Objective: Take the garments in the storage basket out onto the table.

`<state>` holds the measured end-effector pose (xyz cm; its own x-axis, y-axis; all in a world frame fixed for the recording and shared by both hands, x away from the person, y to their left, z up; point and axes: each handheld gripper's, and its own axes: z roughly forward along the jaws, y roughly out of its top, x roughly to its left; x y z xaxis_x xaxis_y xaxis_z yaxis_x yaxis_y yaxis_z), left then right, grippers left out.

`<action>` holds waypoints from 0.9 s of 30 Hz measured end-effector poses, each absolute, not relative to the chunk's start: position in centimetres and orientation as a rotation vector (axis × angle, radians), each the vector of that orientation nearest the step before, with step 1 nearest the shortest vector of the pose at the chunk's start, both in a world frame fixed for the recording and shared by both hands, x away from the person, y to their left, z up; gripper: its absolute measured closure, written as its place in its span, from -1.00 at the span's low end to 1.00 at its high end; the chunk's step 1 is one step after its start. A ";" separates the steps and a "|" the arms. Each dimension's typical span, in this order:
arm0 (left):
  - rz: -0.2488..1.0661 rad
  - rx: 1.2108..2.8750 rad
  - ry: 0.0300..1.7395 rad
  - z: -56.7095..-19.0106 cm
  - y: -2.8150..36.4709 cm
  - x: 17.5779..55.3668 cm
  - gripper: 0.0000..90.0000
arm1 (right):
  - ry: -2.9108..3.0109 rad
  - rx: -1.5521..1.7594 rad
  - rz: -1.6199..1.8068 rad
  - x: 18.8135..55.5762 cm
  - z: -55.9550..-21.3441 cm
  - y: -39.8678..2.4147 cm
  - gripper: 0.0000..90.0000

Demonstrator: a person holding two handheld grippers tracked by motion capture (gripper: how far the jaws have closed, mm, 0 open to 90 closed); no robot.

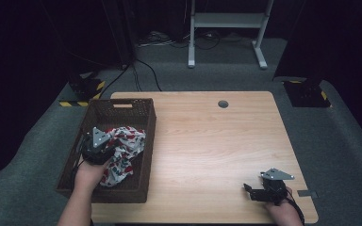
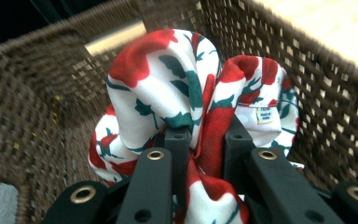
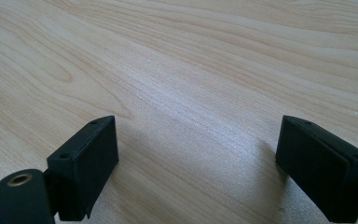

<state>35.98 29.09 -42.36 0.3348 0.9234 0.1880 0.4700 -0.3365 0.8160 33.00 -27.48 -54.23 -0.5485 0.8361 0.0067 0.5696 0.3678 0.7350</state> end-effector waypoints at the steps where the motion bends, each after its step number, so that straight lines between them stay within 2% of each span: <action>1: 0.889 1.920 1.218 -42.2 29.1 35.9 0.71 | 2.266 1.228 0.997 33.0 -54.2 -27.5 -0.72; 8: 0.999 1.772 1.173 -40.9 29.4 34.8 0.72 | 2.265 1.233 1.001 33.0 -54.2 -27.5 -0.72; 27: 1.193 1.431 1.052 -38.1 29.9 31.8 0.72 | 2.267 1.225 0.995 33.0 -54.2 -27.5 -0.72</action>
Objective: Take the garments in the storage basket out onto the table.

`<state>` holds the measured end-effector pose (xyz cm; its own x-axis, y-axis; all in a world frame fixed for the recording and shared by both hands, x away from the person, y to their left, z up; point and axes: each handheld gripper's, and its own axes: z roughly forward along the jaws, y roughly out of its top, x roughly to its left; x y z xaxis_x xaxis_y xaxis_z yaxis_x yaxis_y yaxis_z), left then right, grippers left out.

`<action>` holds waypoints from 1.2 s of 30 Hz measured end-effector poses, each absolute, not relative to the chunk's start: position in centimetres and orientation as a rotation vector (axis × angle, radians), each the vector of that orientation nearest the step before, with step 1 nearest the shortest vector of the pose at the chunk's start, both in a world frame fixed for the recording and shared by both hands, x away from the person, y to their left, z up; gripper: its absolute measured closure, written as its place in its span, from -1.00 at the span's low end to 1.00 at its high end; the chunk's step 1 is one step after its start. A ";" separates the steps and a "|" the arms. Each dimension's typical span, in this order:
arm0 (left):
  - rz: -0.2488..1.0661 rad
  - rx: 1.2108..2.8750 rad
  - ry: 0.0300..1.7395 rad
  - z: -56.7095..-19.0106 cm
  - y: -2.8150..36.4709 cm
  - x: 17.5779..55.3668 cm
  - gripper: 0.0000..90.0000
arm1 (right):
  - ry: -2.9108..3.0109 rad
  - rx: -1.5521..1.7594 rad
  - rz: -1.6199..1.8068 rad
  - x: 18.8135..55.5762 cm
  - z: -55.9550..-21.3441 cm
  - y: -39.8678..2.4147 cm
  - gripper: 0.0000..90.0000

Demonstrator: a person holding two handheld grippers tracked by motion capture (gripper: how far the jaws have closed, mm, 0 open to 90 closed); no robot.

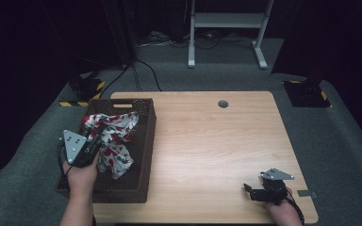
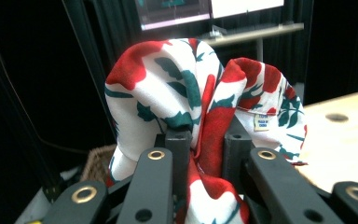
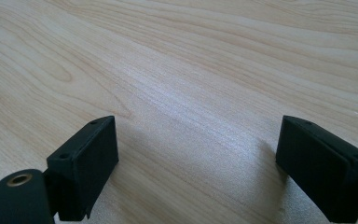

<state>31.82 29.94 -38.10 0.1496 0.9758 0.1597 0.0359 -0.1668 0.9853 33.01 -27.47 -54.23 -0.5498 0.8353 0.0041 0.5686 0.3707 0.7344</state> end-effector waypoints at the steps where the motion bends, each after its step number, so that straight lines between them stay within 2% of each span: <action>1: 1.200 1.412 1.044 -38.0 29.9 31.7 0.72 | 2.267 1.225 0.995 33.0 -54.2 -27.5 -0.72; 14: 1.284 1.256 0.948 -36.7 29.0 30.3 0.72 | 2.279 1.209 0.993 33.0 -54.2 -27.3 -0.72; 36: 1.296 1.111 0.905 -34.5 28.0 29.4 0.71 | 2.271 1.203 0.978 33.0 -54.2 -27.1 -0.72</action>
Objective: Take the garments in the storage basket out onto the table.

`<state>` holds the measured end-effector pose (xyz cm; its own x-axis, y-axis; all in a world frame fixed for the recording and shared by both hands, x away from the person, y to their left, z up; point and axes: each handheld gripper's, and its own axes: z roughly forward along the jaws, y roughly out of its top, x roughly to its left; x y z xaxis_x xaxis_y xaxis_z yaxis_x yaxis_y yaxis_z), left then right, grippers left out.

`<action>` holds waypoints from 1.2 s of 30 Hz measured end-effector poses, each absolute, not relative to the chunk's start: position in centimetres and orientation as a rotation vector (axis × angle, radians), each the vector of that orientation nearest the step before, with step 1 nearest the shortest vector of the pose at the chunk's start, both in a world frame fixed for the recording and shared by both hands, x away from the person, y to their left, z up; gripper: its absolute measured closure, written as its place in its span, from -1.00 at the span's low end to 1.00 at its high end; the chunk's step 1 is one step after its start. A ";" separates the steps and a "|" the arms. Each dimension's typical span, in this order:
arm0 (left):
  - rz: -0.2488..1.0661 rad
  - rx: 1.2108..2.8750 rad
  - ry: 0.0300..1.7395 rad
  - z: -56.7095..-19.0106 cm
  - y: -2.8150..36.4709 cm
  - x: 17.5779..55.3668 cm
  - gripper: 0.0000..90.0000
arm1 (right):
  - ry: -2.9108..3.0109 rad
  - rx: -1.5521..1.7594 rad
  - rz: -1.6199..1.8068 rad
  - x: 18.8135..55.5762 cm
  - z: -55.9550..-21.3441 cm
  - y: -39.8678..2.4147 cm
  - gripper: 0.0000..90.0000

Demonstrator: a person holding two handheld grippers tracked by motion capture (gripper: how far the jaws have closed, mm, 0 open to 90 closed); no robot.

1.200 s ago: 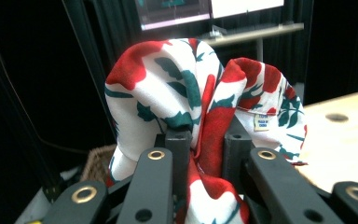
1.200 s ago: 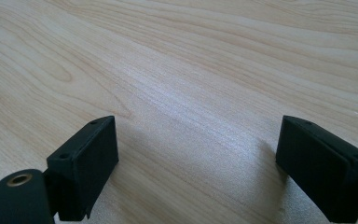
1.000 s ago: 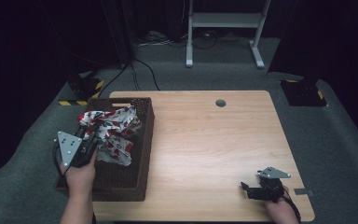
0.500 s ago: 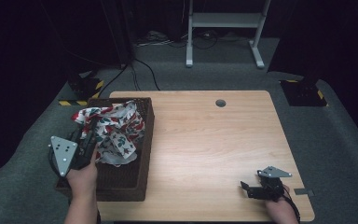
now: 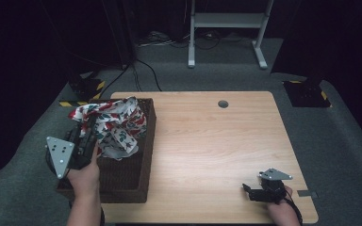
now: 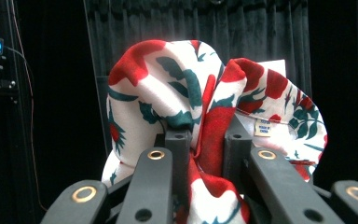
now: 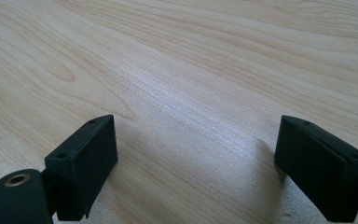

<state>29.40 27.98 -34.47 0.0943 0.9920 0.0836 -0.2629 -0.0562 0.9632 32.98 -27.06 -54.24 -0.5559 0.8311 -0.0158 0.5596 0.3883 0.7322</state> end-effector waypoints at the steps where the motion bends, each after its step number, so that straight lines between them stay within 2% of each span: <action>1: 1.296 1.108 0.900 -34.3 27.9 29.3 0.71 | 2.270 1.205 0.977 33.0 -54.2 -27.1 -0.72; 19: 1.298 1.071 0.788 -30.8 25.3 28.3 0.71 | 2.259 1.214 0.980 32.9 -54.2 -27.6 -0.67; 36: 1.238 1.044 0.724 -29.2 22.5 28.3 0.71 | 2.264 1.224 0.985 33.0 -54.2 -27.7 -0.71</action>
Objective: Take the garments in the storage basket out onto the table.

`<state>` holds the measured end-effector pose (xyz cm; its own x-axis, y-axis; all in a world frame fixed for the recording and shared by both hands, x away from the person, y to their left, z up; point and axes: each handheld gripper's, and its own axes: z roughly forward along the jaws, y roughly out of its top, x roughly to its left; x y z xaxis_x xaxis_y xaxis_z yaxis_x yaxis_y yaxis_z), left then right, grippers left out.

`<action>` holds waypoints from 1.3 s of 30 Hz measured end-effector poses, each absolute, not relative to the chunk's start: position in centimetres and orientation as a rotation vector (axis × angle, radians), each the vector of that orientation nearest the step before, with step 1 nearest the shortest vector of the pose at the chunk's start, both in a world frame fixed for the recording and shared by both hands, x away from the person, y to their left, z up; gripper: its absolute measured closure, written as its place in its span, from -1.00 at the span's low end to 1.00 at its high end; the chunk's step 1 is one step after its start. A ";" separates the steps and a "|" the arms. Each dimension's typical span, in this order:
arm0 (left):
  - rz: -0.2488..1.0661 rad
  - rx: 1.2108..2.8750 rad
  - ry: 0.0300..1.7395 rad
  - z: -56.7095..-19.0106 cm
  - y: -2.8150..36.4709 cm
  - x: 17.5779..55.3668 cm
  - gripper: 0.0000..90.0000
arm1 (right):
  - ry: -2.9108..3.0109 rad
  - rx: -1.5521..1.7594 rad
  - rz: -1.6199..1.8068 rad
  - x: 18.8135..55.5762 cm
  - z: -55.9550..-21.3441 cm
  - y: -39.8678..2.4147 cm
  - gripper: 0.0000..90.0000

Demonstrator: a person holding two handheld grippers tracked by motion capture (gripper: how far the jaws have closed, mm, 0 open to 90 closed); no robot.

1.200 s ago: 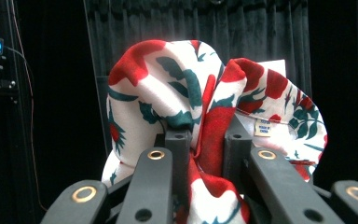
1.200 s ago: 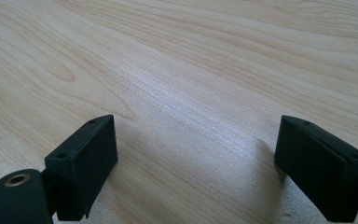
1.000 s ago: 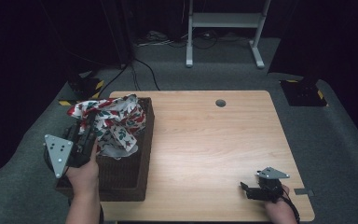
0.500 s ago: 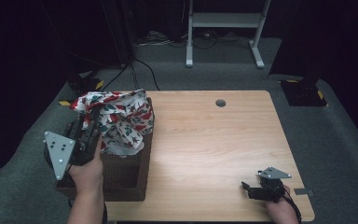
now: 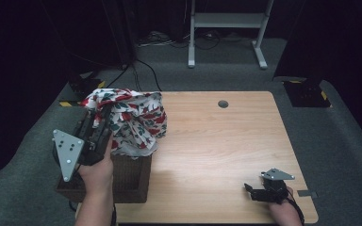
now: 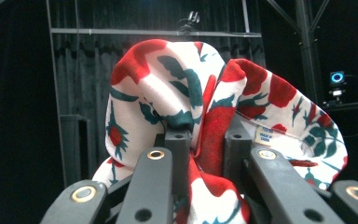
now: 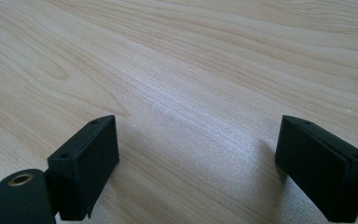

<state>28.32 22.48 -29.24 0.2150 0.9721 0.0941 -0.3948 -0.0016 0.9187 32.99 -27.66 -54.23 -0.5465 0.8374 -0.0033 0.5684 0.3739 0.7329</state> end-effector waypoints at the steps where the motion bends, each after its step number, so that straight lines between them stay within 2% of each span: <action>1: 1.232 1.042 0.719 -29.2 22.2 28.4 0.71 | 2.264 1.223 0.985 33.0 -54.2 -27.7 -0.71; 39: 1.059 1.081 0.568 -27.3 12.5 30.4 0.71 | 2.267 1.218 0.983 33.0 -54.2 -27.6 -0.71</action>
<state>30.41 12.45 -27.27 0.4225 0.9000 0.1070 -0.4088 0.0839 0.9088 32.96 -27.61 -54.24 -0.5497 0.8353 -0.0059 0.5665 0.3780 0.7322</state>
